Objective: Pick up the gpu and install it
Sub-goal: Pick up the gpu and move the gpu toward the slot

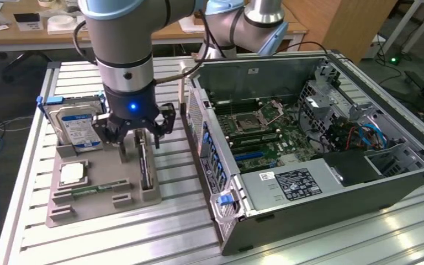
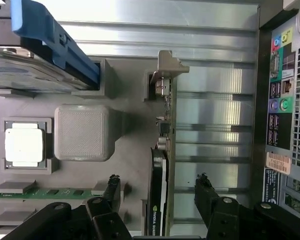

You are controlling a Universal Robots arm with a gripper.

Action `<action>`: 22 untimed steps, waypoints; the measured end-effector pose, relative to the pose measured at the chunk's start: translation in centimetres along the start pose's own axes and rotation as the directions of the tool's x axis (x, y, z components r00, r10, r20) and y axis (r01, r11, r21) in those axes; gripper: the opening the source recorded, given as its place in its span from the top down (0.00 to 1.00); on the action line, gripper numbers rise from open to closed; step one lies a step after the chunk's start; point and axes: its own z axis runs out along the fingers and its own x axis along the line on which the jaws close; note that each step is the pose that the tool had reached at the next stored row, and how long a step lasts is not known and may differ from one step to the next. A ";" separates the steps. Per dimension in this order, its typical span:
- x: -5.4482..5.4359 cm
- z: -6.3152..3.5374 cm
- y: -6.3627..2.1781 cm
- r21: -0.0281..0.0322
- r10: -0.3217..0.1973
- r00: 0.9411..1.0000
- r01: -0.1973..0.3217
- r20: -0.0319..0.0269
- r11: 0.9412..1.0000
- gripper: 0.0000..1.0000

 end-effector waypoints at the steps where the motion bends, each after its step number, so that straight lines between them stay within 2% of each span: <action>1: 0.0 0.18 -0.01 0.000 0.000 1.000 0.000 0.000 1.000 0.29; 22: 0.0 3.98 -0.33 0.000 0.002 1.000 -0.002 0.000 1.000 0.29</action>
